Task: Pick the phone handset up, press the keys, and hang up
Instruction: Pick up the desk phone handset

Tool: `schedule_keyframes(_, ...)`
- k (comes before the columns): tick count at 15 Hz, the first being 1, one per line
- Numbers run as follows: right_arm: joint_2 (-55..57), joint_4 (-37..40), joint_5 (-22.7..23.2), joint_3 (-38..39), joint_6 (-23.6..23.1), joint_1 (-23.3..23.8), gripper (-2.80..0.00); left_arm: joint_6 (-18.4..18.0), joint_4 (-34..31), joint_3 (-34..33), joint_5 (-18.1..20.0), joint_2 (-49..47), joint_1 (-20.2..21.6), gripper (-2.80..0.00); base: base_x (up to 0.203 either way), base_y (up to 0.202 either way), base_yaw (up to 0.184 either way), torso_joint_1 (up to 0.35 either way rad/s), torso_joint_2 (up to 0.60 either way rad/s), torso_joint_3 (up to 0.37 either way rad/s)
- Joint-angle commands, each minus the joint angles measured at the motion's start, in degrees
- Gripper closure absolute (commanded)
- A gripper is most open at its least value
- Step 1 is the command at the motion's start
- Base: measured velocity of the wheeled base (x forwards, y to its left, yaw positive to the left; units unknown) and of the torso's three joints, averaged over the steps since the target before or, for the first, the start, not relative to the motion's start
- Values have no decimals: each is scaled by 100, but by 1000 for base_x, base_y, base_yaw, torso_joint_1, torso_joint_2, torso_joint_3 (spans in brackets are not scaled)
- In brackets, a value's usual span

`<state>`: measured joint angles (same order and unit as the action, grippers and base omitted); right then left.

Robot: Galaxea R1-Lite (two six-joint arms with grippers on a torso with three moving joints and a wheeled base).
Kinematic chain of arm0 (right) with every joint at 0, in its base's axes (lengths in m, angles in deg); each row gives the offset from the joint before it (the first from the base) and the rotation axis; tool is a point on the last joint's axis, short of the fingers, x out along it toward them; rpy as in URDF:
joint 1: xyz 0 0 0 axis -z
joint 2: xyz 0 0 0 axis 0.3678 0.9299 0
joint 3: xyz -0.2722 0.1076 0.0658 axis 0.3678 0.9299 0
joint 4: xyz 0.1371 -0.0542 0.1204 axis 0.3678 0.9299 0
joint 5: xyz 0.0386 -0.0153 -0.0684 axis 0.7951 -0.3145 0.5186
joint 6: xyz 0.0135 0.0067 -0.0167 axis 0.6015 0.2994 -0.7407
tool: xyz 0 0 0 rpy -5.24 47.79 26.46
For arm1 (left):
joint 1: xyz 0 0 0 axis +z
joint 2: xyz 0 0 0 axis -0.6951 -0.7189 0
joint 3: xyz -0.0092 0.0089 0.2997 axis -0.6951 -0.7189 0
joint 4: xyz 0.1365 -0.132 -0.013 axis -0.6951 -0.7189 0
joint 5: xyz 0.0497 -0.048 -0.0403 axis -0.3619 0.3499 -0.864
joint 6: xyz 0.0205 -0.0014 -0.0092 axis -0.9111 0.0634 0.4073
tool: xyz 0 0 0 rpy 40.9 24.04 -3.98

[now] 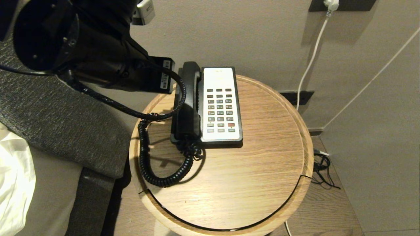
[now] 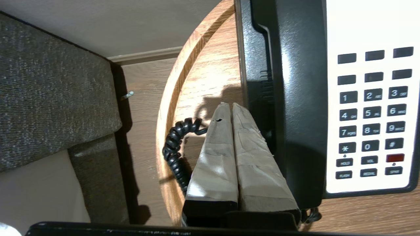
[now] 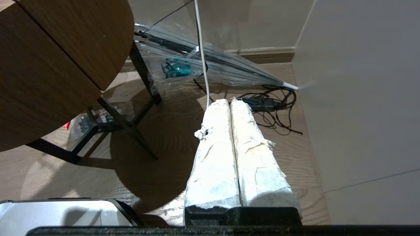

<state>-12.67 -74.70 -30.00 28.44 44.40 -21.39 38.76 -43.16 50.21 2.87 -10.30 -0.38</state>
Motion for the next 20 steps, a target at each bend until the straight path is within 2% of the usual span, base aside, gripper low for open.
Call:
schedule_keyframes(1, -9, -1, 2, 1, -3, -1, 0, 52, 54, 1, 5, 3, -41, 0, 0, 0, 0, 0, 0, 0)
schedule_keyframes(3, -9, -1, 2, 1, -3, -1, 0, 234, 65, 1, 62, 3, -85, 0, 0, 0, 0, 0, 0, 0)
schedule_keyframes(4, -9, -1, 2, 1, -3, -1, 0, 281, 53, 1, 98, 12, -99, -280, 0, 0, 0, 0, 0, 0)
schedule_keyframes(10, -9, -1, 2, 1, -3, -1, 0, 626, 18, -7, 140, -29, -432, -280, 0, 0, 0, 0, 0, 0)
schedule_keyframes(16, -9, -1, 2, 1, -3, -1, 0, 983, -34, 1, 342, -333, -445, -280, 0, 0, 0, 0, 0, 0)
schedule_keyframes(20, -9, -1, 2, 1, -3, -1, 0, 986, -14, 1, 334, -477, -432, -280, 0, 0, 0, 0, 0, 0)
